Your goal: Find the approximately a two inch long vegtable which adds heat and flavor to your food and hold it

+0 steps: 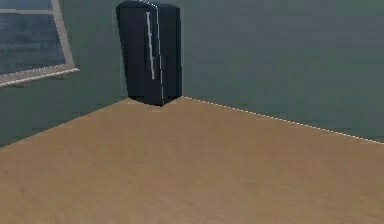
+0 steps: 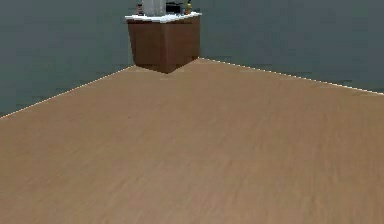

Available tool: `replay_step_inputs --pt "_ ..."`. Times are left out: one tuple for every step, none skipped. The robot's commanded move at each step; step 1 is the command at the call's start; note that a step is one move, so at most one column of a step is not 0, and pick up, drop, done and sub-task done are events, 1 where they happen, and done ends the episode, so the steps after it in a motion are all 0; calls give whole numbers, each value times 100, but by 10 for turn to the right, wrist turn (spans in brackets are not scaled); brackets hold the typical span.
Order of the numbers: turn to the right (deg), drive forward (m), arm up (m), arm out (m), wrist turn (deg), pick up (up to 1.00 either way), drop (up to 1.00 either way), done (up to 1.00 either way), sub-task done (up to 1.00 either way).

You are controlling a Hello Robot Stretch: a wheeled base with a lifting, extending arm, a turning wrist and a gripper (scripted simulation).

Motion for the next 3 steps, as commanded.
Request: replay_step_inputs --pt "0 20 0 0 0 0 0 0 0" --pt "-450 0 0 0 0 0 0 0 0" --pt "-60 0 0 0 0 0 0 0 0"
